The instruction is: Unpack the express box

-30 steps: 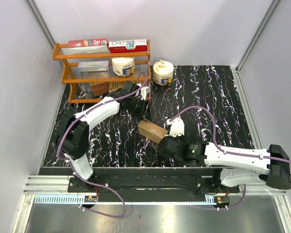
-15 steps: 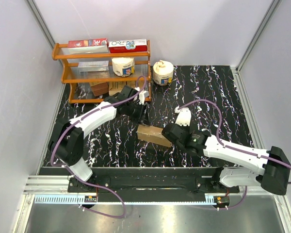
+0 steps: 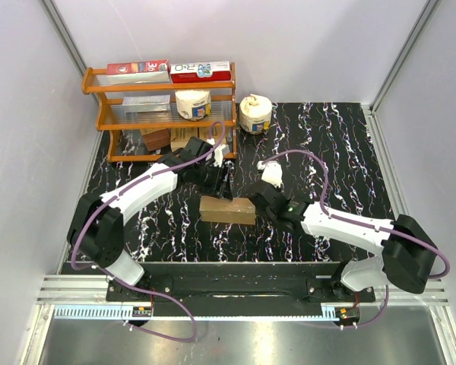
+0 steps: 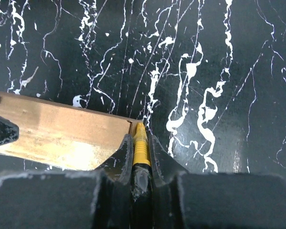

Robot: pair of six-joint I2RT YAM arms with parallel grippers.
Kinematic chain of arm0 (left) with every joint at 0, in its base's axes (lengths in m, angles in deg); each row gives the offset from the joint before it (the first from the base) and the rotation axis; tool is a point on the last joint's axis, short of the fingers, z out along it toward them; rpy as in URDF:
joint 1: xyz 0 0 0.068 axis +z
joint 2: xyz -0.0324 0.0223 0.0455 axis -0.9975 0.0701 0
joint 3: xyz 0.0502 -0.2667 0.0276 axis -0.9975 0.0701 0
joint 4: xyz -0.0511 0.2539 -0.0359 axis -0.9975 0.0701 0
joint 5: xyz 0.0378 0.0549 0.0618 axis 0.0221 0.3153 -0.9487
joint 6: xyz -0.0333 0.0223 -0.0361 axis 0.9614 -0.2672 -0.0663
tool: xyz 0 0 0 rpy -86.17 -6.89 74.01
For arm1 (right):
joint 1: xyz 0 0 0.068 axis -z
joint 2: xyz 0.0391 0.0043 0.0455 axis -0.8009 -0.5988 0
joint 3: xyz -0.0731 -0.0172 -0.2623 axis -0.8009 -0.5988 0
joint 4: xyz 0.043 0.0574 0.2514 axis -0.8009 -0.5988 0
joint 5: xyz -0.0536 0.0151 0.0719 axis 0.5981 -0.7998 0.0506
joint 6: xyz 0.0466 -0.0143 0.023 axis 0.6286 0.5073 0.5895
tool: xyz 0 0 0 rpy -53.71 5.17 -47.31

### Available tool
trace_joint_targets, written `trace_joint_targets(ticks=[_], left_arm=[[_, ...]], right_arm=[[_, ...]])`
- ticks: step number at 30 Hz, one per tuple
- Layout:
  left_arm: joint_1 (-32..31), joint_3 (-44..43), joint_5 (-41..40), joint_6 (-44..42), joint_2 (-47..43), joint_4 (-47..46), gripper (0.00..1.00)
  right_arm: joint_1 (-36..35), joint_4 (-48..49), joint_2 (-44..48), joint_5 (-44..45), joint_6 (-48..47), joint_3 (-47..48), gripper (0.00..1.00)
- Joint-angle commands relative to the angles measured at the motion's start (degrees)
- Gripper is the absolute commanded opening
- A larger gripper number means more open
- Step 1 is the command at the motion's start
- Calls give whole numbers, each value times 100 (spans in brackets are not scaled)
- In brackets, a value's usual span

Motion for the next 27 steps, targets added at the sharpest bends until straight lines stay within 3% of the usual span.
trace_joint_targets(ticks=[1,7,13,18,22,23,24,27], left_arm=[[-54,-269,-189,-300,-298,-56,63],[-106,-436,-215,-1021,-439,-74,80],[-220,-612,-295,-2013,-403,-152,79],[-527,-181,-461,-3497,-763,-294,87],[-572,-462,-93,-3764,-668,66,89],[-598,-506,-83,-3816,-641,197,97],[-685,-533,-75,-3851,-554,268,98],[-862,-603,-119,-3992,-256,462,99]], right_arm=[[217,747,47,-344,-144,366,0],[385,203,618,-370,120,199,0],[543,-325,1391,-555,252,-12,0],[622,-659,1717,-607,252,-118,0],[666,-765,1832,-634,252,-197,0],[675,-782,1841,-634,252,-206,0],[675,-800,1858,-634,252,-214,0],[684,-818,1928,-608,243,-223,0]])
